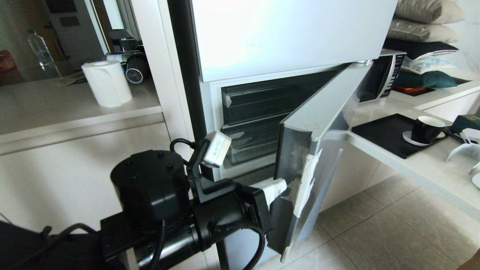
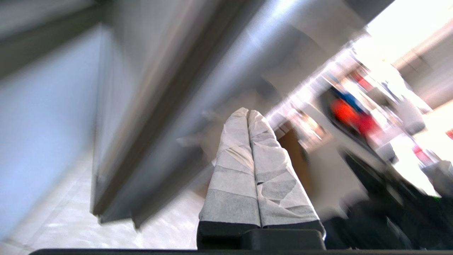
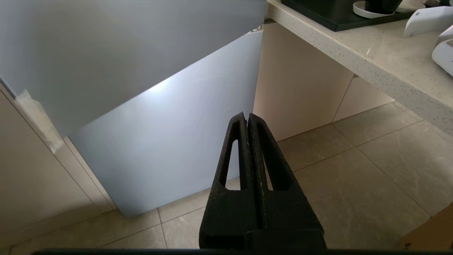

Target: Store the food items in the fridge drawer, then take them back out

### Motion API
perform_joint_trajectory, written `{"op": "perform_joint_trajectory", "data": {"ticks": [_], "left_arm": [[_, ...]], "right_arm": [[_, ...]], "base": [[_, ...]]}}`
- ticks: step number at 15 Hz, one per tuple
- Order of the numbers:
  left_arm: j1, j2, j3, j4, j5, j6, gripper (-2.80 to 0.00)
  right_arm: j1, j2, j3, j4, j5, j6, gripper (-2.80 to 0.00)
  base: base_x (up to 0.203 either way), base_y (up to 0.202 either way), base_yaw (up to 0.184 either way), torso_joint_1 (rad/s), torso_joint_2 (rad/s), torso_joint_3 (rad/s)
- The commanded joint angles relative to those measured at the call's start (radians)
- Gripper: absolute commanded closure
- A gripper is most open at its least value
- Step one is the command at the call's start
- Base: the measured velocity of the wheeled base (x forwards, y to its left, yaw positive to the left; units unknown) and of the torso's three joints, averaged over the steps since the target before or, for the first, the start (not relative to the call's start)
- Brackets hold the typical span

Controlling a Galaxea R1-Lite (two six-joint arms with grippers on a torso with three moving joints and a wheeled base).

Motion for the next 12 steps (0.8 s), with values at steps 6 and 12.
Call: {"op": "perform_joint_trajectory", "data": {"ticks": [6, 12], "left_arm": [[0.013, -0.063, 0.001, -0.007, -0.044, -0.001, 0.0], [0.084, -0.351, -0.12, 0.234, -0.03, 0.117, 0.0]], "right_arm": [[0.001, 0.001, 0.0, -0.001, 0.0, 0.0, 0.0], [0.001, 0.001, 0.0, -0.001, 0.0, 0.0, 0.0]], "base": [[0.0, 0.0, 0.0, 0.0, 0.0, 0.0], [0.0, 0.0, 0.0, 0.0, 0.0, 0.0]]}}
